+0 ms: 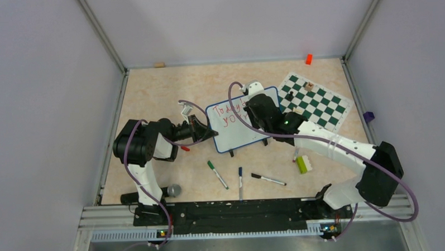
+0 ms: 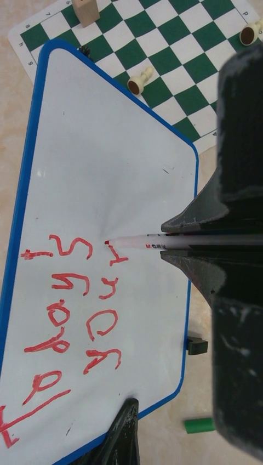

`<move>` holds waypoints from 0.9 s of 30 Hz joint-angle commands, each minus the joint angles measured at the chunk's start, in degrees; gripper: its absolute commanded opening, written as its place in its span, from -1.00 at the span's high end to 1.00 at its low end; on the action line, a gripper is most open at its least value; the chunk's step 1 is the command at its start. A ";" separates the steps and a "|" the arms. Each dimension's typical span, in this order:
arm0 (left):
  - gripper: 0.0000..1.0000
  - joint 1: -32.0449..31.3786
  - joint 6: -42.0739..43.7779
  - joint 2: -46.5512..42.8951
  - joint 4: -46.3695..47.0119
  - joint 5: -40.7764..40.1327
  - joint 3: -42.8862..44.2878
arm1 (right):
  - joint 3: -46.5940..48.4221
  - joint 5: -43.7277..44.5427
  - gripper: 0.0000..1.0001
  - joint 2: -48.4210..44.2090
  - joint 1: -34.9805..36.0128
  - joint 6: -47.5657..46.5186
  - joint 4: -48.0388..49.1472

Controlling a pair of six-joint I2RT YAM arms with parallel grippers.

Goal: Write a sentence on the whiteboard

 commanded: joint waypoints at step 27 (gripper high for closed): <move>1.00 -0.23 2.17 -1.11 5.94 2.18 -0.08 | -11.86 -0.03 1.00 -9.64 6.20 9.67 5.19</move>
